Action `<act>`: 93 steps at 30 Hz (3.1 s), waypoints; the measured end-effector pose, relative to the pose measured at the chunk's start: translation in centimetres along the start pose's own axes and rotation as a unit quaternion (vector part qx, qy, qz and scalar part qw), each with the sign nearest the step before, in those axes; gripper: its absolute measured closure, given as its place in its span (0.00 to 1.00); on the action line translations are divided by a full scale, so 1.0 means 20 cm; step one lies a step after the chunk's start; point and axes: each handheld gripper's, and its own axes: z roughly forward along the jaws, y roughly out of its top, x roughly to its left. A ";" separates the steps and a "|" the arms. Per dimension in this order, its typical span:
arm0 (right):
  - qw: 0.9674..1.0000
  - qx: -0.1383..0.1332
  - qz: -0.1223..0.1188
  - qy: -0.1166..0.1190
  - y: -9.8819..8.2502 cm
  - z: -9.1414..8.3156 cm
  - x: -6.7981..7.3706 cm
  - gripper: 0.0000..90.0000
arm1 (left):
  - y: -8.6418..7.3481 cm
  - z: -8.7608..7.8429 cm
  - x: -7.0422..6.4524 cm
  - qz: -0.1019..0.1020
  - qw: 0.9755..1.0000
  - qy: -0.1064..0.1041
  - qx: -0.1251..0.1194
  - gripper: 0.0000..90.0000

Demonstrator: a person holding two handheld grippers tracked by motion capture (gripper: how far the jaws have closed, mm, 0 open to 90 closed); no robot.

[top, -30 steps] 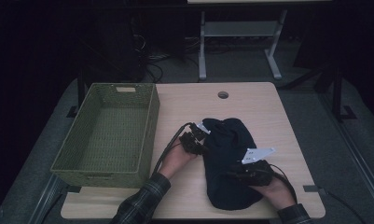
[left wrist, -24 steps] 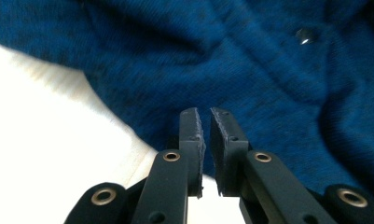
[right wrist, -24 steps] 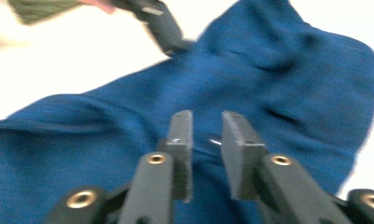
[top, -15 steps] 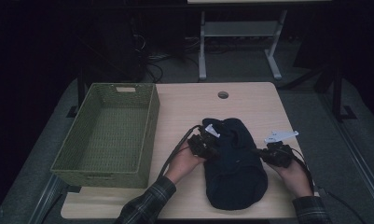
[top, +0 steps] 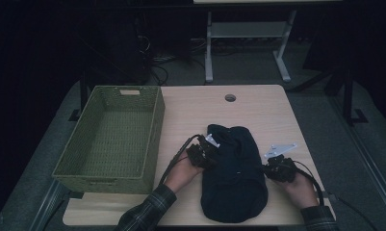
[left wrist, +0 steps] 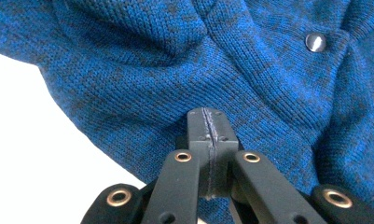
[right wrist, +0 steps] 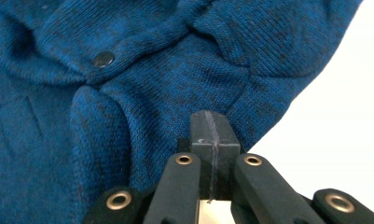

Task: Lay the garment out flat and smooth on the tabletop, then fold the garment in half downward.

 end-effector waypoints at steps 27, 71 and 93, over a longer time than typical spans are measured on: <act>0.998 -0.039 0.051 -0.001 0.23 0.17 -0.14 1.00 | 0.00 -0.07 0.13 -0.025 0.996 0.082 -0.021 0.97; 0.997 -0.059 0.047 0.013 0.46 0.20 -0.31 0.67 | 0.08 -0.15 0.40 -0.079 0.991 0.092 -0.063 0.60; 0.998 -0.025 0.049 0.020 0.45 0.38 -0.31 0.80 | 0.04 -0.03 0.49 -0.084 0.993 0.069 -0.049 0.71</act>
